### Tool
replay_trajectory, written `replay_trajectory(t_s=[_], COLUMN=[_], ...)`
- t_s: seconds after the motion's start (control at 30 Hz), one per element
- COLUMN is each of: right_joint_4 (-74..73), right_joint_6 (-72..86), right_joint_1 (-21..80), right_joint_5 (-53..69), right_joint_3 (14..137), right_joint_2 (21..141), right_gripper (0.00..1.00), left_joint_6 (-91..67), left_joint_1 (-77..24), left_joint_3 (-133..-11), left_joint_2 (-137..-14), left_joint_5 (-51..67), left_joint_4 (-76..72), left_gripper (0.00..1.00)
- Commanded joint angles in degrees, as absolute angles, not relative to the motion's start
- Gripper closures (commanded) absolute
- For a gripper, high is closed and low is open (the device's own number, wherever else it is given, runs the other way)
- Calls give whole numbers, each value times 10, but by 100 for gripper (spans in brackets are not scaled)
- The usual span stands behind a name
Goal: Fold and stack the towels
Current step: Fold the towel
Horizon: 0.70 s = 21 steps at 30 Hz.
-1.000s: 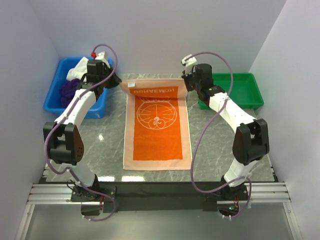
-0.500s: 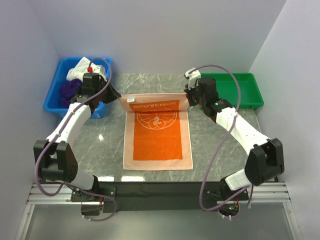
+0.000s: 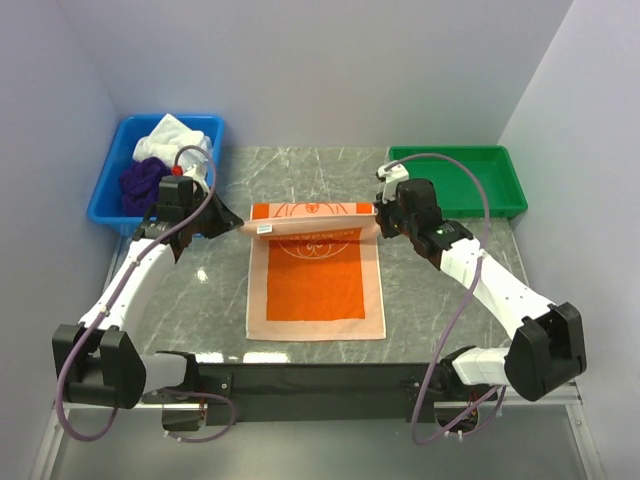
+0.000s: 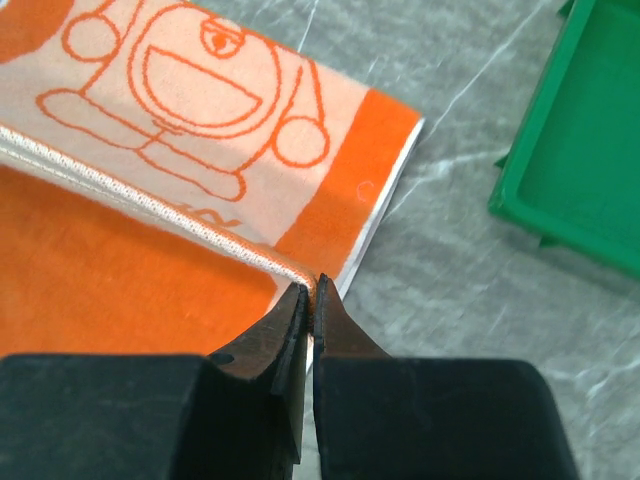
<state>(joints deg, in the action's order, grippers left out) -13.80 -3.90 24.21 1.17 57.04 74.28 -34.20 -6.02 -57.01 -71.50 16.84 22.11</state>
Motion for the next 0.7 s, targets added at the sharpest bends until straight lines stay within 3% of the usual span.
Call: replay_trajectory(t_s=[0.0, 0.37, 0.67], right_joint_4=[-171, -203, -186], right_joint_6=[-4, 51, 98], right_joint_1=[234, 235, 232], right_joint_5=[-55, -23, -3], right_joint_3=[563, 518, 484], right_joint_2=[711, 664, 733], right_gripper=[100, 100, 100], left_joint_6=[-337, -342, -362], left_joint_1=[-47, -48, -52], left_joint_3=[-541, -511, -461], left_joint_2=[-687, -638, -693], left_joint_5=[141, 124, 130], left_joint_4=[236, 276, 252], left_gripper=[99, 99, 99])
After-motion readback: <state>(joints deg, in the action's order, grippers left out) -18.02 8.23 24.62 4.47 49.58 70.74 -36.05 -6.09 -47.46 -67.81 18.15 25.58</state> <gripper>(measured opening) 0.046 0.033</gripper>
